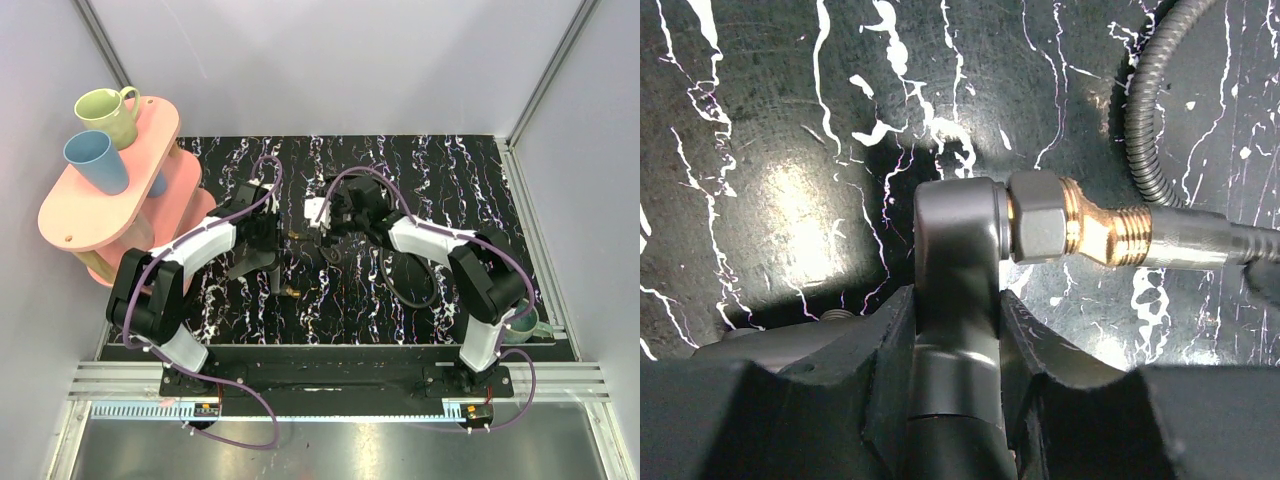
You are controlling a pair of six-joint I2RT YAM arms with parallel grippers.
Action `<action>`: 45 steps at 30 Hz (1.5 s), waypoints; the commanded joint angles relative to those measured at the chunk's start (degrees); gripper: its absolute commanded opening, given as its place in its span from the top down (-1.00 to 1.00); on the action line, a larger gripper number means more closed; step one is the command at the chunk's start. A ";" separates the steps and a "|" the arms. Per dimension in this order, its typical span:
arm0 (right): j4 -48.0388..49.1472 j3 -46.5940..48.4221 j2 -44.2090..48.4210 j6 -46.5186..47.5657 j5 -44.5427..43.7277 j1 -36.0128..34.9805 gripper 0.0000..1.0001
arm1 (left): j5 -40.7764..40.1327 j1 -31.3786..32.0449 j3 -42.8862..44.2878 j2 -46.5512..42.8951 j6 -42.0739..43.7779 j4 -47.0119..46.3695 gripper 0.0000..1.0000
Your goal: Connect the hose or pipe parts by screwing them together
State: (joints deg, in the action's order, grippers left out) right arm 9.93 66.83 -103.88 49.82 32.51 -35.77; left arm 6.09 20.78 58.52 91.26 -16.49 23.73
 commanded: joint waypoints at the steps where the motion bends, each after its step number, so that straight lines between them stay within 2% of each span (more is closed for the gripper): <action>1: -7.56 2.25 -1.33 6.25 2.46 -2.98 -0.83 | 4.90 -0.03 1.68 1.28 -1.18 2.38 1.00; 8: -6.68 4.18 -5.72 7.22 -3.06 -6.68 -0.76 | 4.99 -0.03 1.60 1.55 -1.44 2.29 1.00; 12: -4.93 4.63 -7.22 8.44 -8.76 -7.56 -0.58 | 5.07 -0.03 1.42 1.72 -1.88 1.94 1.00; 13: -3.53 4.19 -7.57 8.62 -9.65 -7.65 -0.42 | 5.07 -0.03 1.42 1.72 -1.97 1.85 1.00; 16: -0.80 2.87 -7.57 10.55 -12.19 -8.09 -0.20 | 5.16 -0.03 1.42 1.81 -2.14 1.94 1.00; 17: 1.73 2.26 -7.48 10.99 -12.91 -8.35 0.01 | 5.16 0.05 1.42 1.90 -2.23 1.94 1.00; 19: 5.08 0.15 -7.05 12.05 -14.14 -8.70 0.26 | 5.86 -0.03 1.42 1.81 -2.49 1.76 1.00; 20: 7.88 -0.38 -6.96 12.14 -14.14 -8.88 0.50 | 6.13 -0.03 1.25 1.73 -2.67 1.41 1.00; 23: 10.97 -1.79 -6.87 12.40 -14.06 -9.32 0.69 | 8.06 -0.12 0.98 1.37 -3.55 0.80 1.00; 26: 11.26 -2.14 -7.48 12.40 -13.27 -9.41 0.68 | 8.68 -0.21 0.81 1.11 -3.81 0.62 1.00; 27: 11.07 -1.88 -7.74 12.58 -13.26 -9.41 0.52 | 8.77 -0.21 0.89 1.11 -3.90 0.62 1.00; 30: 12.74 -2.49 -8.18 12.49 -13.35 -9.49 0.25 | 9.03 -0.21 1.07 1.11 -3.81 0.88 1.00; 36: 13.27 -1.79 -8.45 12.58 -13.97 -9.93 0.13 | 9.12 -0.21 1.07 1.20 -3.90 0.97 1.00; 37: 12.75 -1.53 -8.54 12.93 -14.05 -10.02 0.21 | 9.12 -0.21 1.07 1.20 -3.90 0.88 1.00; 40: 11.17 -1.09 -8.36 13.72 -13.97 -10.20 0.66 | 9.29 -0.38 1.07 1.20 -3.90 0.97 1.00; 41: 10.64 -0.91 -8.27 13.72 -13.97 -10.20 0.89 | 9.38 -0.38 1.24 1.02 -3.81 0.97 1.00; 42: 9.94 -0.39 -8.19 13.72 -14.05 -10.20 0.98 | 9.47 -0.65 1.42 0.93 -3.46 1.15 1.00; 43: 8.97 -0.30 -8.01 13.72 -14.23 -10.28 1.00 | 9.03 -0.82 2.03 0.85 -3.37 1.50 0.92; 44: 8.96 -0.29 -7.84 13.64 -14.32 -10.20 1.00 | 8.86 -1.17 2.38 0.67 -3.20 2.37 0.66; 45: 9.05 -0.64 -7.40 13.63 -14.32 -10.20 1.00 | 8.85 -2.05 2.91 0.67 -2.59 2.81 0.50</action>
State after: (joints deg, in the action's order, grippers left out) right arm 19.68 64.45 -111.83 62.76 18.50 -45.39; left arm 8.67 19.94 59.02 91.70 -18.20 24.60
